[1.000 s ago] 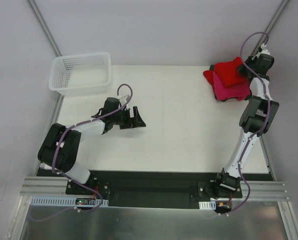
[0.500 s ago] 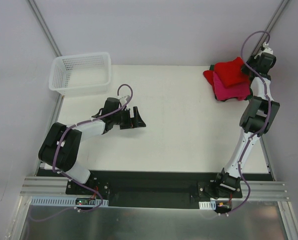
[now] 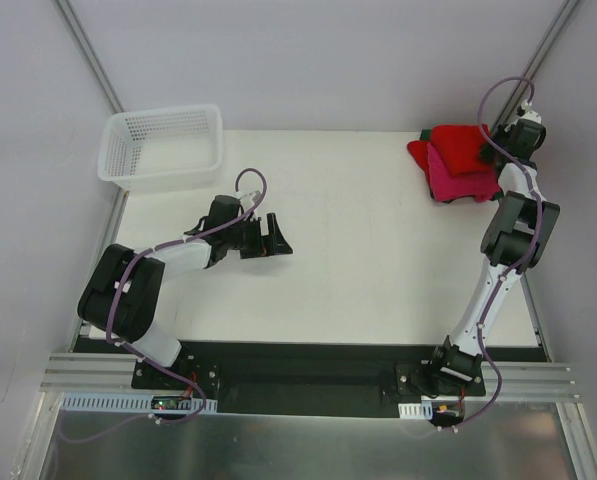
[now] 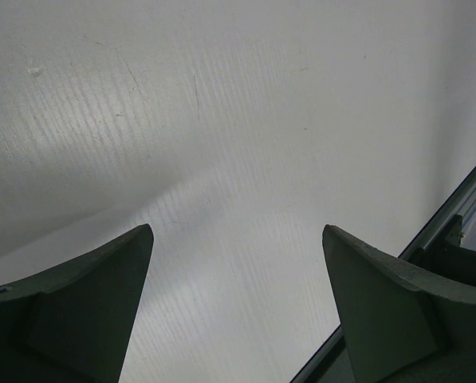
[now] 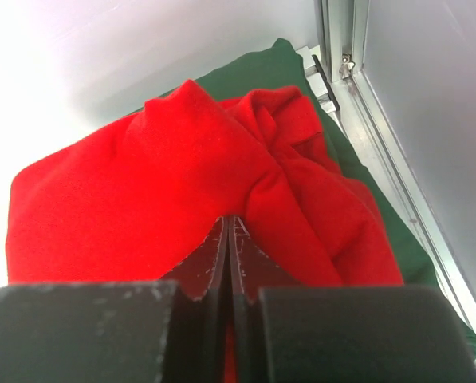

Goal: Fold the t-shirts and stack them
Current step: Put the neatly folded tshirt into the corner of the board with the right arm

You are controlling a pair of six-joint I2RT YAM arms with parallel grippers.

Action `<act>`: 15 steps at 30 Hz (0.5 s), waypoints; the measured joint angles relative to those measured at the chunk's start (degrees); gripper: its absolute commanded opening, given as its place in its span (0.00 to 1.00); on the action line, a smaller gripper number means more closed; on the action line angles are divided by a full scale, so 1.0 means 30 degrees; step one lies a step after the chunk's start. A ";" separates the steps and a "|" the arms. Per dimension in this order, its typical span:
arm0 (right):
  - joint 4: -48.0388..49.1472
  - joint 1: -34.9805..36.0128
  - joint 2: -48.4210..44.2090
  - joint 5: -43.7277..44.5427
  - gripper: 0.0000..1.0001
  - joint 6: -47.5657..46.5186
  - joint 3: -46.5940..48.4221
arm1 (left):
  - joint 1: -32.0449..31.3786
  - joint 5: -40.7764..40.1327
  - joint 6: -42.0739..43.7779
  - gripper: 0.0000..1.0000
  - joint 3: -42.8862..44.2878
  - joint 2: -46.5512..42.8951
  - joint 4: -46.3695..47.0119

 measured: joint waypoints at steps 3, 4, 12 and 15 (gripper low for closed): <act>0.0153 0.0000 -0.0029 0.0080 0.01 -0.0029 -0.0102 | 0.0000 0.0000 0.0000 0.88 -0.0044 0.0000 0.0036; 0.0182 0.0000 -0.0058 0.0124 0.01 -0.0036 -0.0138 | 0.0000 0.0000 0.0000 0.88 -0.0087 0.0000 0.0080; -0.0393 0.0000 -0.0976 0.0189 0.01 0.0044 -0.0197 | 0.0000 0.0000 -0.0007 0.88 -0.0182 -0.0022 0.0124; -0.0794 0.0007 -0.1923 0.0160 0.01 0.0146 -0.0197 | 0.0000 0.0000 -0.0007 0.88 -0.0189 -0.0160 0.0124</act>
